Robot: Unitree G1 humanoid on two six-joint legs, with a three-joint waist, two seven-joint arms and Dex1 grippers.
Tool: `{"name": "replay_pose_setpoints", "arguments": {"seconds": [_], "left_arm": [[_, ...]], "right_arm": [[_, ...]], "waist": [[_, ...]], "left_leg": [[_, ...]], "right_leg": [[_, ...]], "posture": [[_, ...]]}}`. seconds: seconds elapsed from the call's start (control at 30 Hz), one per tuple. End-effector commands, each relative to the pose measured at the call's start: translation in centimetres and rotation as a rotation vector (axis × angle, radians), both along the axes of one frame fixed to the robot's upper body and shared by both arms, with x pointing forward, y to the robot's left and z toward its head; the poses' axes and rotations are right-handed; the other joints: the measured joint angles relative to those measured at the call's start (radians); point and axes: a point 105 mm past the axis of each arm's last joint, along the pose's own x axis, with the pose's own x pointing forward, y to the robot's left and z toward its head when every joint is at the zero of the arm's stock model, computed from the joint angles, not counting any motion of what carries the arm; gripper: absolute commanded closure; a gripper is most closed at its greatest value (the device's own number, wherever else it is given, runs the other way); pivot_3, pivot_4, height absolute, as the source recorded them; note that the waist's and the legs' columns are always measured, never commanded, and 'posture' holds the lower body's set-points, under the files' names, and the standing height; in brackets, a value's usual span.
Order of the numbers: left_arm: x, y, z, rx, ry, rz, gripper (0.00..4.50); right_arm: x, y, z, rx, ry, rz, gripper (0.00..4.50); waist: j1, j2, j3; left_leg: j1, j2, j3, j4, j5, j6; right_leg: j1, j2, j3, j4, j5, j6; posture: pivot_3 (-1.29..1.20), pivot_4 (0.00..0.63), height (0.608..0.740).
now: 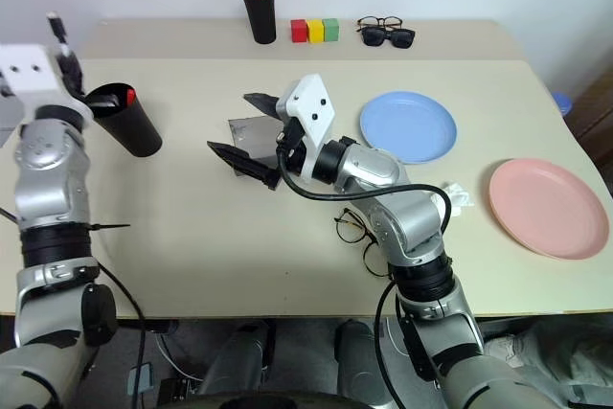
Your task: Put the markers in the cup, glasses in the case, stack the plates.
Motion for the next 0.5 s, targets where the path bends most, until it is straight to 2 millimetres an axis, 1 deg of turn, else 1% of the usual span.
{"name": "replay_pose_setpoints", "arguments": {"seconds": [0.03, 0.1, 0.17, 0.2, 0.23, 0.27, 0.33, 0.37, 0.4, 0.43, 0.47, 0.5], "left_arm": [[-0.1, -0.4, 1.1, 0.015, -0.059, -0.021, 4.47], [0.1, -0.4, 0.4, 0.001, -0.041, -0.023, 4.47], [0.2, -0.1, -0.1, -0.015, -0.026, -0.010, 3.69], [0.2, -0.1, -0.1, -0.017, -0.027, -0.010, 3.41], [0.2, -0.1, 0.0, -0.010, -0.033, -0.013, 2.92], [0.0, -0.4, 0.8, -0.021, -0.070, -0.032, 2.52], [-0.3, -0.9, 2.1, -0.033, -0.130, -0.064, 2.52], [-0.4, -2.1, 3.6, -0.018, -0.174, -0.130, 2.52], [-0.5, -3.4, 4.6, -0.005, -0.201, -0.204, 2.52], [-0.7, -4.4, 5.2, 0.005, -0.217, -0.255, 2.52], [-0.6, -6.1, 5.6, 0.002, -0.208, -0.358, 2.52], [-0.6, -7.8, 5.5, 0.018, -0.178, -0.447, 2.25]], "right_arm": [[-0.4, 0.1, 1.1, 0.028, -0.044, 0.020, 0.00], [-0.4, 0.1, 1.0, 0.026, -0.044, 0.019, 0.00], [-0.4, 0.0, 1.0, 0.024, -0.045, 0.016, 0.00], [-0.4, 0.0, 1.0, 0.023, -0.046, 0.014, 0.00], [-0.4, -0.1, 1.0, 0.022, -0.046, 0.011, 0.00], [-0.4, -0.3, 1.0, 0.017, -0.050, 0.003, 0.00], [-0.3, -0.6, 1.0, 0.011, -0.055, -0.010, 0.00], [0.0, -1.2, 1.0, -0.001, -0.060, -0.030, 0.00], [0.2, -1.7, 1.0, -0.011, -0.065, -0.045, 0.00], [0.3, -2.1, 1.0, -0.019, -0.068, -0.055, 0.00], [0.5, -2.6, 1.0, -0.032, -0.072, -0.070, 0.00], [0.6, -3.1, 0.9, -0.044, -0.076, -0.083, 0.00]], "waist": [[0.000, 0.000, 0.000], [-0.001, 0.000, 0.000], [-0.002, 0.000, 0.000], [-0.002, 0.000, 0.000], [-0.002, 0.000, 0.000], [-0.001, 0.000, 0.000], [0.000, 0.000, 0.000], [0.000, 0.000, 0.000], [0.001, 0.000, 0.000], [0.003, 0.000, 0.000], [0.004, 0.000, 0.000], [0.004, 0.000, 0.000]], "left_leg": [[0.000, 0.000, 0.000, 0.000, 0.000, 0.000], [0.000, 0.000, 0.000, 0.000, 0.000, 0.000], [0.000, 0.000, 0.000, 0.000, 0.000, 0.000], [0.000, 0.000, 0.000, 0.000, 0.000, 0.000], [0.000, 0.000, 0.000, 0.000, 0.000, 0.000], [0.000, 0.000, 0.000, 0.000, 0.000, 0.000], [0.000, 0.000, 0.000, 0.000, 0.000, 0.000], [0.000, 0.000, 0.000, 0.000, 0.000, 0.000], [0.000, 0.000, 0.000, 0.000, 0.000, 0.000], [0.000, 0.000, 0.000, 0.000, 0.000, 0.000], [0.000, 0.000, 0.000, 0.000, 0.000, 0.000], [-0.001, 0.000, 0.000, 0.000, 0.000, 0.000]], "right_leg": [[0.000, 0.000, 0.000, 0.000, 0.000, 0.000], [0.000, 0.000, 0.000, 0.000, 0.000, 0.000], [0.000, 0.000, 0.000, 0.000, 0.000, 0.000], [0.000, 0.000, 0.000, 0.000, 0.000, 0.000], [0.000, 0.000, 0.000, 0.000, 0.000, 0.000], [0.000, 0.000, 0.000, 0.000, 0.000, 0.000], [0.000, 0.000, 0.000, 0.000, 0.000, 0.000], [0.000, 0.000, 0.000, 0.000, 0.000, 0.000], [0.000, 0.000, 0.000, 0.000, 0.000, 0.000], [0.000, 0.000, 0.000, 0.000, 0.000, 0.000], [0.000, 0.000, 0.000, 0.000, 0.000, 0.000], [0.000, 0.000, 0.000, 0.000, 0.000, 0.000]], "posture": [[0.00, 0.150, 0.740], [0.00, 0.150, 0.740], [0.00, 0.150, 0.740], [0.00, 0.150, 0.740], [0.00, 0.150, 0.740], [0.00, 0.150, 0.740], [0.00, 0.150, 0.740], [0.00, 0.150, 0.740], [0.00, 0.150, 0.740], [0.00, 0.150, 0.740], [0.00, 0.150, 0.740], [0.00, 0.150, 0.740]]}}
